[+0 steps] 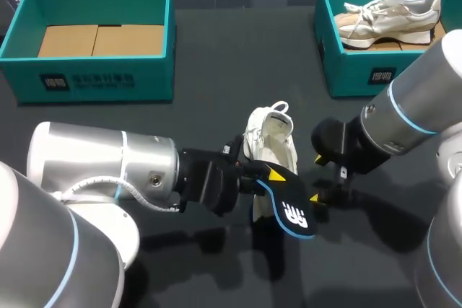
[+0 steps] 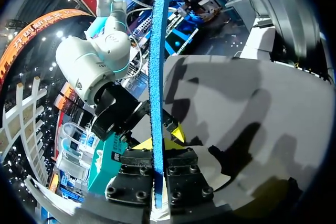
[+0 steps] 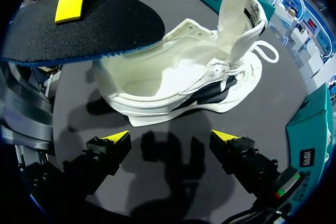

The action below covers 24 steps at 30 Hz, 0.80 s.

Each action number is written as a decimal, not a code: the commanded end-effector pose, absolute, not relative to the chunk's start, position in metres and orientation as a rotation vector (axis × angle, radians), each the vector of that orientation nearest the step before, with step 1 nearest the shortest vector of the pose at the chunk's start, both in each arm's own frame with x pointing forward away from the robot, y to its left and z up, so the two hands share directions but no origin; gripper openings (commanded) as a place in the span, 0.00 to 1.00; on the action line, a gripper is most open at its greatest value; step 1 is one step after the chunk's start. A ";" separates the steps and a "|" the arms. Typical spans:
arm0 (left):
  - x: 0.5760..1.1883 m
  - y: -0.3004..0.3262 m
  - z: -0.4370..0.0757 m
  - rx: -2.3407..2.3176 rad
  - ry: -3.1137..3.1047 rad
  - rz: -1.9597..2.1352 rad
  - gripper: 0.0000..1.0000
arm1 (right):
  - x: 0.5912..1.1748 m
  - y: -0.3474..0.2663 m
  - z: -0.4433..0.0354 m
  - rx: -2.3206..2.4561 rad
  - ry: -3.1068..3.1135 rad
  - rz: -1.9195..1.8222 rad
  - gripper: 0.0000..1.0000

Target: Take the shoe out of the shoebox, open the shoe tongue, remove and reinsert the insole, then place the shoe into the shoebox

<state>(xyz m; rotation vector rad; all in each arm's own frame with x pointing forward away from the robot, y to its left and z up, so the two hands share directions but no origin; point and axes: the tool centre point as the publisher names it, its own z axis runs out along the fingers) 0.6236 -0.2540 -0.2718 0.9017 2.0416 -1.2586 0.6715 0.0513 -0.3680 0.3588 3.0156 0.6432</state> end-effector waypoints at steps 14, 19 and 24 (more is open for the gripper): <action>0.624 -0.245 -0.277 0.861 2.058 -1.263 0.00 | 0.669 0.068 -0.372 0.351 3.036 0.639 1.00; 0.624 -0.245 -0.277 0.861 2.058 -1.263 0.00 | 0.669 0.068 -0.372 0.351 3.036 0.639 1.00; 0.624 -0.245 -0.277 0.861 2.058 -1.263 0.00 | 0.669 0.068 -0.372 0.351 3.036 0.639 1.00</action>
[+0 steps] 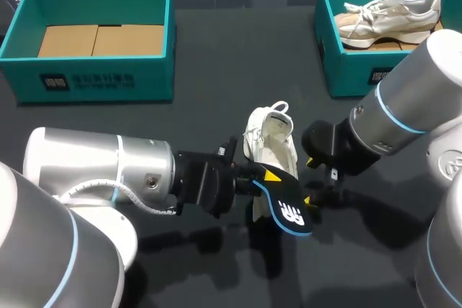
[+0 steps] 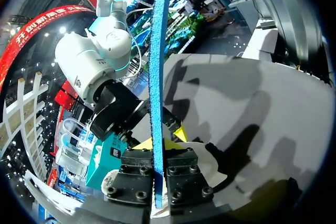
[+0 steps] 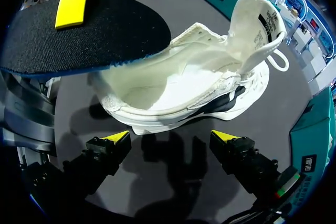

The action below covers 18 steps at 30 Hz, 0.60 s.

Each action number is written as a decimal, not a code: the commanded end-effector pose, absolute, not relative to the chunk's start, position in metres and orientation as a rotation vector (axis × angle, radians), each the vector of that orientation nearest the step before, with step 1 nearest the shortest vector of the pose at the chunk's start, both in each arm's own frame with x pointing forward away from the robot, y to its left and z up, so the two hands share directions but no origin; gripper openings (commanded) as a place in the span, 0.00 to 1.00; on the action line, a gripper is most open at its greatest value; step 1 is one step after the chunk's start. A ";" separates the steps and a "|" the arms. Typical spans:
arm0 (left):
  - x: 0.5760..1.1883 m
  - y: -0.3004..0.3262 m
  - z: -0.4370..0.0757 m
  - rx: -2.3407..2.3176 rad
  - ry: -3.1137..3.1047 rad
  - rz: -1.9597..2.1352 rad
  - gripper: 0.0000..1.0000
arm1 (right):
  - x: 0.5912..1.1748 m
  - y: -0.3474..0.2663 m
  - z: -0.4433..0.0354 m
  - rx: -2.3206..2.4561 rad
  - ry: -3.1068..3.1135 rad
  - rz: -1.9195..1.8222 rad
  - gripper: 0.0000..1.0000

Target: Take the shoe out of the shoebox, open the shoe tongue, remove and reinsert the insole, then place the shoe into the shoebox

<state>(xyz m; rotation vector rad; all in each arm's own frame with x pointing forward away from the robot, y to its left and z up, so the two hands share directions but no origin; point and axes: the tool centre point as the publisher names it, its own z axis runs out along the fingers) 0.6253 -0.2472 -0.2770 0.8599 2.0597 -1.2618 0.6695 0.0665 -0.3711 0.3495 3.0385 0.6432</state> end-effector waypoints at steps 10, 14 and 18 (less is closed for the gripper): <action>0.627 -0.243 -0.270 0.798 2.114 -1.347 0.00 | 0.669 0.068 -0.372 0.351 3.036 0.639 1.00; 0.632 -0.242 -0.265 0.760 2.144 -1.391 0.00 | 0.669 0.068 -0.372 0.351 3.036 0.639 1.00; 0.633 -0.242 -0.265 0.769 2.147 -1.405 0.00 | 0.669 0.068 -0.372 0.351 3.036 0.639 1.00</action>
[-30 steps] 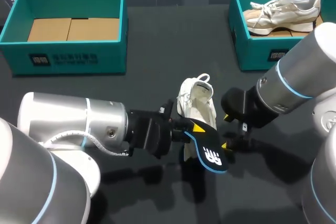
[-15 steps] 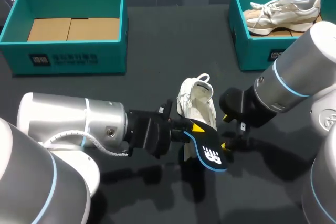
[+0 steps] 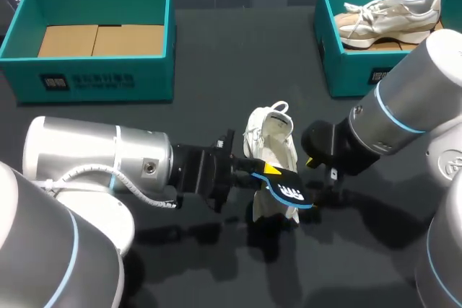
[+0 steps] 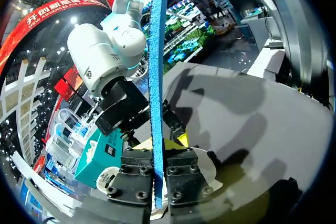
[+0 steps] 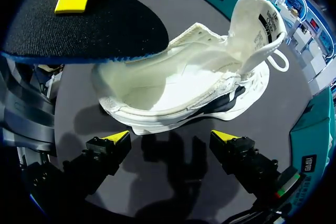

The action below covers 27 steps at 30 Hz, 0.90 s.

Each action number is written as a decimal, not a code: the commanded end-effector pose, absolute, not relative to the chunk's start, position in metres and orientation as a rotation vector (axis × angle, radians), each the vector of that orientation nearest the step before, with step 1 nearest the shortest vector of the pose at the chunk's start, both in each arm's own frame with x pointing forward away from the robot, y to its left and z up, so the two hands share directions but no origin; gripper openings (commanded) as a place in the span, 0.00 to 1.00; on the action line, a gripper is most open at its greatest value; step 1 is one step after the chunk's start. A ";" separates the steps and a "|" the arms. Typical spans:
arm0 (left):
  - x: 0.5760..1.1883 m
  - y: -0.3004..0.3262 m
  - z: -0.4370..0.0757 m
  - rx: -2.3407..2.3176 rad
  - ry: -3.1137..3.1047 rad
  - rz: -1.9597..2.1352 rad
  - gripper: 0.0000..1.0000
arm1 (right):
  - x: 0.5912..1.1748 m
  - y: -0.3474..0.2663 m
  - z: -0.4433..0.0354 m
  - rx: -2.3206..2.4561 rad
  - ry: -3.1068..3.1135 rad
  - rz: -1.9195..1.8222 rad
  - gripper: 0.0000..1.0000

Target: Take the shoe out of the shoebox, open the shoe tongue, remove and reinsert the insole, then place the shoe into the shoebox

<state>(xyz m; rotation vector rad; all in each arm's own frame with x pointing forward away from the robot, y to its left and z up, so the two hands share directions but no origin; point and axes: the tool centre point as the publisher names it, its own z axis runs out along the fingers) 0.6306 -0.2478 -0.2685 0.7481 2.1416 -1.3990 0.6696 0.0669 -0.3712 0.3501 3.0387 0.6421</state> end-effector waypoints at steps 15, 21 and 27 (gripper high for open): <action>0.632 -0.259 -0.268 0.839 2.115 -1.470 0.00 | 0.669 0.068 -0.372 0.351 3.036 0.639 1.00; 0.629 -0.266 -0.274 0.846 2.113 -1.492 0.00 | 0.669 0.068 -0.372 0.351 3.036 0.639 1.00; 0.627 -0.270 -0.276 0.860 2.110 -1.493 0.00 | 0.669 0.068 -0.372 0.351 3.036 0.639 1.00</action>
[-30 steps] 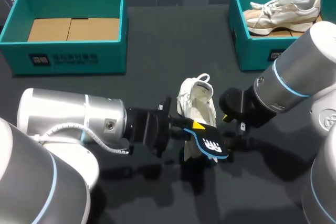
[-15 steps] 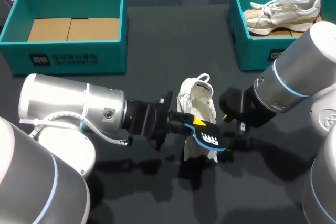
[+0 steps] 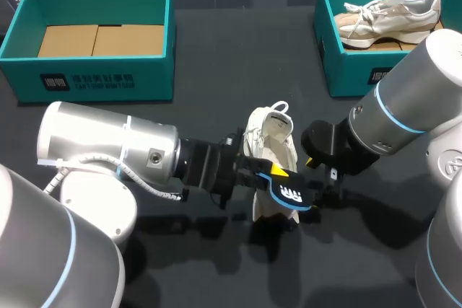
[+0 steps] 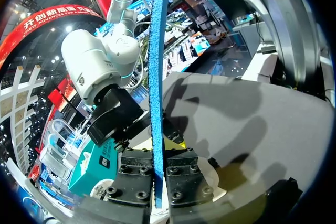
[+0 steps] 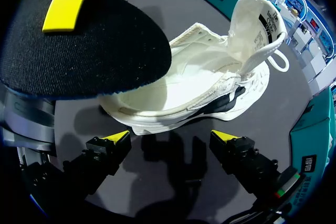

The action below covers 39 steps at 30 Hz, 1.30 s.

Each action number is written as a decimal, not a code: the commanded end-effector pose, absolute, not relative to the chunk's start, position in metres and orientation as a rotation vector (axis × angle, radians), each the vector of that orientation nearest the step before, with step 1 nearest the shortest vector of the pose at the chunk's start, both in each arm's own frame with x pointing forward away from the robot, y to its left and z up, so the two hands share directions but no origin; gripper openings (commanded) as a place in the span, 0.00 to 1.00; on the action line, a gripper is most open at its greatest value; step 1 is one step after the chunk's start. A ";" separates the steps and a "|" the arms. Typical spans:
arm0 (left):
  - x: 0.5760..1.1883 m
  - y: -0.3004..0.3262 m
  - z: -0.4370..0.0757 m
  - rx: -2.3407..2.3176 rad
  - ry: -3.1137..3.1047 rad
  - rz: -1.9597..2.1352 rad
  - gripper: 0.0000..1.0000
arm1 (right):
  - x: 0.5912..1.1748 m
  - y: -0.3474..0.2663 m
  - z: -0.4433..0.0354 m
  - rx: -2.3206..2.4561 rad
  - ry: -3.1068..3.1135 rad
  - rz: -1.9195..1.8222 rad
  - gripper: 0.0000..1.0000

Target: Take the shoe out of the shoebox, open the shoe tongue, remove and reinsert the insole, then place the shoe into the shoebox

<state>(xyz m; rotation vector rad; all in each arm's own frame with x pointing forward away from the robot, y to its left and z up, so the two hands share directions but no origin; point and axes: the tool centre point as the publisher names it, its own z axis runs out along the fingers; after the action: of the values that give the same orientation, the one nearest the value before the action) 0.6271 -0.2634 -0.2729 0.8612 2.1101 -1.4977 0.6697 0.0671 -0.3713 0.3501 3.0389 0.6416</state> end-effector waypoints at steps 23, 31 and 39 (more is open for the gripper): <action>0.632 -0.275 -0.281 0.849 2.073 -1.570 0.00 | 0.669 0.068 -0.372 0.351 3.036 0.639 1.00; 0.636 -0.278 -0.284 0.835 2.060 -1.604 0.00 | 0.669 0.068 -0.372 0.351 3.036 0.639 1.00; 0.641 -0.281 -0.285 0.821 2.042 -1.629 0.00 | 0.669 0.068 -0.372 0.351 3.036 0.639 1.00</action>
<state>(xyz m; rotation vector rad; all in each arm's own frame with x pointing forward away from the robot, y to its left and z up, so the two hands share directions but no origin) 0.6400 -0.2786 -0.2820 0.8244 2.0494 -1.6234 0.6699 0.0674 -0.3714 0.3502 3.0391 0.6411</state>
